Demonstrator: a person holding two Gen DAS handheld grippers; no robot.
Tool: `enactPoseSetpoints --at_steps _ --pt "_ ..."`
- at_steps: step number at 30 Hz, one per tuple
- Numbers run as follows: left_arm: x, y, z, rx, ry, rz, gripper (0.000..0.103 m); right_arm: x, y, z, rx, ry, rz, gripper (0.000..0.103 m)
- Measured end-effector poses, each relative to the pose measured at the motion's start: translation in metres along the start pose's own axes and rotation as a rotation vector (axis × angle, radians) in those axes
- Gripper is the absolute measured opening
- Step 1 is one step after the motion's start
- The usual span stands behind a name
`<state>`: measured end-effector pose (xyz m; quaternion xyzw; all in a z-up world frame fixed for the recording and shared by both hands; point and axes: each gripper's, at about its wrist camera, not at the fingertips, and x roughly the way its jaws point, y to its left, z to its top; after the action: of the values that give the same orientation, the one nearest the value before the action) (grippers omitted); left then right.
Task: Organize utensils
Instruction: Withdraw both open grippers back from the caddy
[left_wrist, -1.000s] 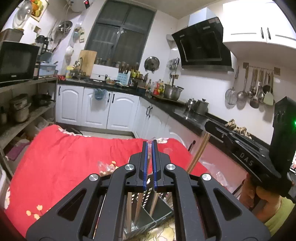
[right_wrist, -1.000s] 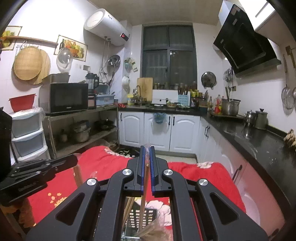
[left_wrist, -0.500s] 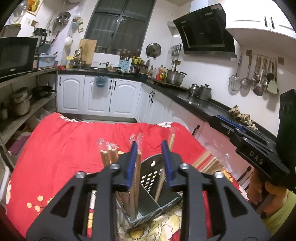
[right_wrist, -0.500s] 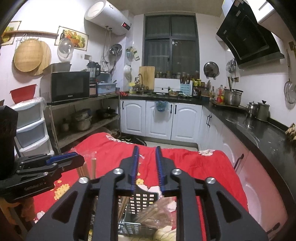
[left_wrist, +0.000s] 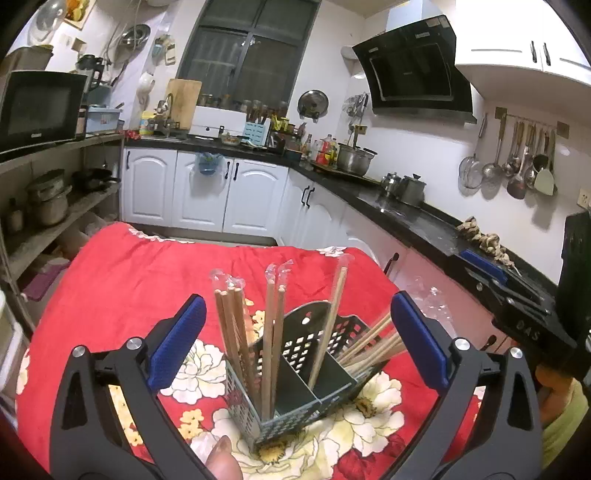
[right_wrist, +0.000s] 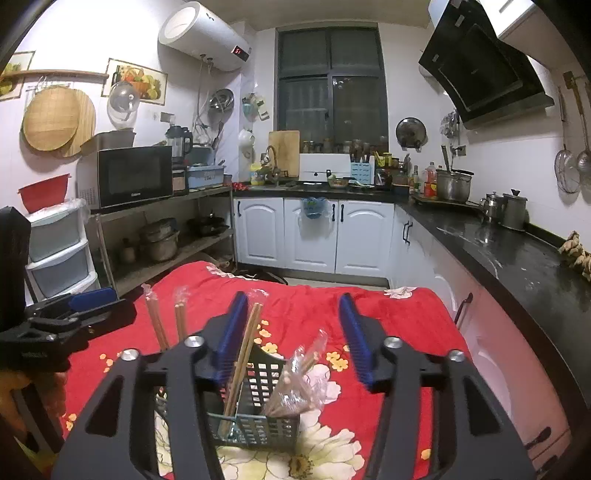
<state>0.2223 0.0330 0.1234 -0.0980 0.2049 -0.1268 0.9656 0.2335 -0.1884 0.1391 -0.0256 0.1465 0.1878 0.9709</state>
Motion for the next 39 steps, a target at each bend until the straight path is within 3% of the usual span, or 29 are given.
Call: enactPoseSetpoints --at_steps 9,13,26,39 --pt "-0.024 -0.002 -0.002 -0.046 -0.025 0.045 0.092 -0.037 -0.003 -0.009 0.000 -0.067 -0.022 0.084" --pt "-0.035 -0.003 -0.007 -0.051 -0.032 0.060 0.092 -0.050 -0.003 -0.013 -0.001 -0.077 -0.021 0.089" --pt "-0.056 -0.021 -0.036 -0.001 0.007 0.067 0.092 -0.078 0.011 -0.038 -0.020 -0.083 -0.015 0.095" --pt "-0.052 -0.027 -0.085 0.007 0.097 0.112 0.092 -0.085 0.020 -0.075 -0.025 -0.003 0.003 0.096"
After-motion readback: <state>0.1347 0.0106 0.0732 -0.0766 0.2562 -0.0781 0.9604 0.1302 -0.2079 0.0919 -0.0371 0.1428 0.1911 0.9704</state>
